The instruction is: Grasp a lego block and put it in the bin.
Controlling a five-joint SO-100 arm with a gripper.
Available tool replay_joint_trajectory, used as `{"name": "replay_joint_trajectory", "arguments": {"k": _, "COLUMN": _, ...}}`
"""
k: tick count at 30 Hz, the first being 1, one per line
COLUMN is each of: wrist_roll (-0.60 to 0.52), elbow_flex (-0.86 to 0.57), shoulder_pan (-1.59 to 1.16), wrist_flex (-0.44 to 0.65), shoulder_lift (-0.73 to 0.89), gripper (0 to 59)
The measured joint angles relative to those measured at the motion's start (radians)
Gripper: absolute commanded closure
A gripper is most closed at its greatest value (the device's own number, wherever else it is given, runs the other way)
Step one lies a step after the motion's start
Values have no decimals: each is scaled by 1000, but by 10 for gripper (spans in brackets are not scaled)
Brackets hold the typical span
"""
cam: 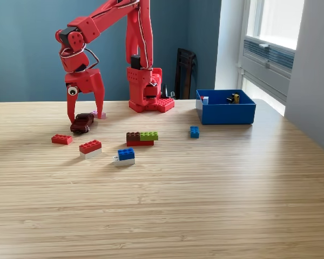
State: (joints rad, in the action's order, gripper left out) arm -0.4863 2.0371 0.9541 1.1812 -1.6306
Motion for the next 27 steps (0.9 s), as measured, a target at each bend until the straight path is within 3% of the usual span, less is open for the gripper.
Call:
{"name": "replay_joint_trajectory", "arguments": {"k": 3, "wrist_roll": 0, "elbow_flex": 26, "shoulder_pan": 28, "wrist_flex": -32, "shoulder_lift": -6, "gripper": 410}}
{"name": "replay_joint_trajectory", "arguments": {"k": 6, "wrist_roll": -6, "elbow_flex": 29, "shoulder_pan": 43, "wrist_flex": -38, "shoulder_lift": -12, "gripper": 568}}
{"name": "replay_joint_trajectory", "arguments": {"k": 7, "wrist_roll": 11, "elbow_flex": 29, "shoulder_pan": 46, "wrist_flex": -35, "shoulder_lift": -12, "gripper": 585}}
{"name": "replay_joint_trajectory", "arguments": {"k": 18, "wrist_roll": -2, "elbow_flex": 2, "shoulder_pan": 2, "wrist_flex": -28, "shoulder_lift": -14, "gripper": 586}}
{"name": "replay_joint_trajectory", "arguments": {"k": 27, "wrist_roll": -28, "elbow_flex": -285, "shoulder_pan": -179, "wrist_flex": 222, "shoulder_lift": -12, "gripper": 586}}
